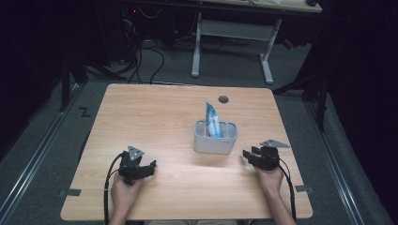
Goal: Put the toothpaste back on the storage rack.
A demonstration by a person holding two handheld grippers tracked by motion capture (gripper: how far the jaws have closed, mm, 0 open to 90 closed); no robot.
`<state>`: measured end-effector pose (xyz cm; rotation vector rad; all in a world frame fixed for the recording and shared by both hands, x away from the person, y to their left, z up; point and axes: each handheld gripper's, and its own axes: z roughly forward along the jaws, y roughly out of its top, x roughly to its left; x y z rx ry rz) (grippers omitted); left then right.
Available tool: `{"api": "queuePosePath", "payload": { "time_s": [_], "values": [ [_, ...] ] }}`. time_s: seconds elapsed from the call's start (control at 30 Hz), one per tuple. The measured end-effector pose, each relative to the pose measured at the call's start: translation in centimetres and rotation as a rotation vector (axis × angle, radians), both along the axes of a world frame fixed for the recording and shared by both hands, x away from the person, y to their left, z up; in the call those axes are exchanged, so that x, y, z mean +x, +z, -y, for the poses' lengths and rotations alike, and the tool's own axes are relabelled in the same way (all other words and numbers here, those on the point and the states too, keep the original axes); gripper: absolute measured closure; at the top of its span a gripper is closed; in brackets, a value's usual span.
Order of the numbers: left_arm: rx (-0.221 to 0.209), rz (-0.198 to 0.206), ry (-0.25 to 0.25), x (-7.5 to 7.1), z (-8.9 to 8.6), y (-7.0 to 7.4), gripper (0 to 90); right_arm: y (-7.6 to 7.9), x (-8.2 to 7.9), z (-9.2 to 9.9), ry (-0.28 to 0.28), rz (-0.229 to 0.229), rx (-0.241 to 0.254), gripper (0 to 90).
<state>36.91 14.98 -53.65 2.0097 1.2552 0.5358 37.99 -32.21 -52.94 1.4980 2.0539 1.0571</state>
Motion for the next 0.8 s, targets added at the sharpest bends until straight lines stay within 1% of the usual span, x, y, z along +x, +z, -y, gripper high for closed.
{"api": "queuePosePath", "payload": {
  "time_s": [0.1,0.2,0.4,0.8],
  "values": [
    [0.0,0.0,0.0,0.0,0.0,0.0,25.4,0.0,0.0,-0.2,0.004,-0.002,-0.026,48.9],
    [0.001,0.0,0.0,0.0,0.0,0.0,25.3,-0.1,0.1,-0.7,0.014,-0.008,-0.075,47.6],
    [0.001,0.0,0.0,0.0,0.0,0.0,25.3,-0.1,-0.1,-1.5,0.033,0.011,-0.152,44.9],
    [0.001,0.0,0.003,0.0,0.0,0.0,25.3,-0.1,0.0,-1.4,0.032,0.006,-0.148,42.6]
  ]
}}
